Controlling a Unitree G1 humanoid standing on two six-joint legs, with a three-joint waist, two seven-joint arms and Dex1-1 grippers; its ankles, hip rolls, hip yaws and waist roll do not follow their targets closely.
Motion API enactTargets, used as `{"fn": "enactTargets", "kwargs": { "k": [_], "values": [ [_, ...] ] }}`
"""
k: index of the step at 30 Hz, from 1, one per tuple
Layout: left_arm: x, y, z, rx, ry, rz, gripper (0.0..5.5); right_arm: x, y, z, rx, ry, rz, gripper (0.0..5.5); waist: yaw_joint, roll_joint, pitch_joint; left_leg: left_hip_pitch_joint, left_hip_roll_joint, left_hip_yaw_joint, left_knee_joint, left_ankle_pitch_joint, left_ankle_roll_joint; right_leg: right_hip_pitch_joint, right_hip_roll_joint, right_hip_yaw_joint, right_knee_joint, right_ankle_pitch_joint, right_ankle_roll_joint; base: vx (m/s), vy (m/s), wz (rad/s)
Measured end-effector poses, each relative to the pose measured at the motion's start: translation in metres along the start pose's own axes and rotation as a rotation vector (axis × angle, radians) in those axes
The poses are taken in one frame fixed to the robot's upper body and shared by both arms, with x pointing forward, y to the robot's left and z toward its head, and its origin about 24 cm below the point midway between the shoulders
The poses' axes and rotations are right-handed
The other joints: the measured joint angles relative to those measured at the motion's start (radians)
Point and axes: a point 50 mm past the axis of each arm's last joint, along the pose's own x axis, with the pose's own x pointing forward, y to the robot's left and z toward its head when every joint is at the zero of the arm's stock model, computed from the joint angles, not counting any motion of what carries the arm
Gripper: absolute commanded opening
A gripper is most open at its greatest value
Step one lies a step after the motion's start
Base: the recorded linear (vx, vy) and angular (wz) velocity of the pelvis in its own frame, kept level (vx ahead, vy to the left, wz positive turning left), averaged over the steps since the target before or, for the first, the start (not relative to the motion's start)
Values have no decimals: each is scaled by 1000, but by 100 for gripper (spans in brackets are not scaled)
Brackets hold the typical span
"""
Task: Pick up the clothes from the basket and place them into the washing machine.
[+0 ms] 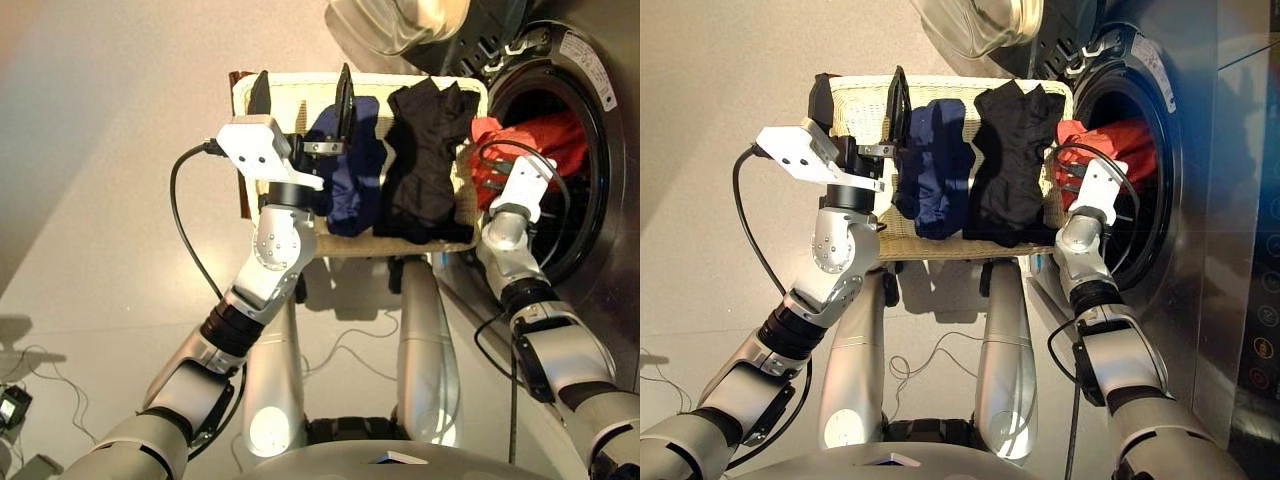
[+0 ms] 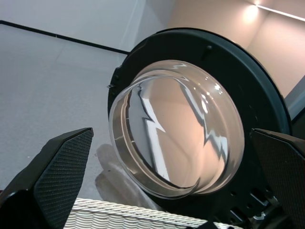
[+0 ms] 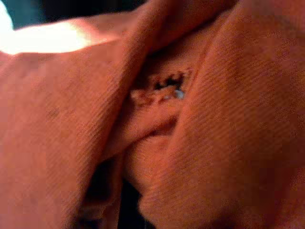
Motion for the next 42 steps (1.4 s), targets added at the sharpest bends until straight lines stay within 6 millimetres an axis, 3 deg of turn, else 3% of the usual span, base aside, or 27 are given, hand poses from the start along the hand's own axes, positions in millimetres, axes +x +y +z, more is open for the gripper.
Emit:
{"fn": "enactTargets", "kwargs": {
  "k": [3, 5, 9, 15, 21, 22, 23, 24, 34, 38, 42],
  "values": [
    [1, 2, 1, 9, -2, 1, 550, 13, -15, 11, 118, 19, -120, 0, 5, 11, -1, -14, -1, -5, 0, 0, 0, -11, -2, -2, 1, 0, 0, 0, 0, 0],
    [1, 3, 2, 19, -5, 5, 550, 21, -26, 21, 286, 33, -228, 0, 5, 14, -2, -25, -2, -5, 0, 0, 0, -21, -2, -2, 2, 0, 0, 0, 0, 0],
    [3, 7, 4, 38, -13, 13, 550, 32, -48, 30, 414, 54, -356, 0, 6, 17, -1, -52, -6, -8, 19, -3, -1, -46, -4, -2, 17, 0, -2, 0, 0, 0],
    [7, 7, 13, 58, -51, 3, 550, 37, -64, 34, 575, 70, -468, 0, 7, 17, -1, -64, -9, -7, 40, -14, 4, -54, -5, 0, 28, -5, 2, 0, 0, 0],
    [7, 8, 17, 59, -66, 19, 550, 44, -70, 55, 720, 39, -556, 0, 6, 18, -1, -97, -8, -7, 74, -25, 7, -82, -5, 6, 47, -10, 0, 0, 0, 0],
    [7, 8, 17, 60, -66, 20, 550, 44, -70, 56, 730, 43, -559, 19, 7, 18, -1, -100, -6, -7, 79, -27, 7, -84, -7, 6, 49, -9, -1, 0, 0, 0],
    [7, 8, 17, 60, -66, 20, 550, 45, -70, 56, 730, 42, -558, 446, 7, 18, -1, -102, -7, -7, 82, -28, 8, -85, -7, 5, 49, -10, 1, 0, 0, 0],
    [7, 8, 17, 60, -66, 20, 550, 45, -70, 56, 730, 43, -559, 550, 6, 18, 0, -102, -7, -7, 82, -28, 8, -85, -7, 6, 49, -9, -1, 0, 0, 0],
    [7, 9, 17, 62, -66, 21, 550, 43, -60, 51, 728, 50, -476, 550, 3, 18, 0, -98, -6, -5, 88, -32, 11, -78, -6, 6, 46, -5, 5, 0, 0, 0],
    [7, 9, 17, 56, -67, 28, 550, 30, -37, 35, 698, 82, -366, 550, 1, 18, -1, -82, -2, -3, 84, -34, 11, -63, 0, 8, 41, -6, 3, 0, 0, 0],
    [7, 10, 17, 41, -69, 50, 550, 0, 5, 19, 660, 104, -165, 550, -11, 17, -1, -75, 6, 3, 79, -35, 9, -59, 6, 11, 33, -4, 0, 0, 0, 0]
  ]
}}
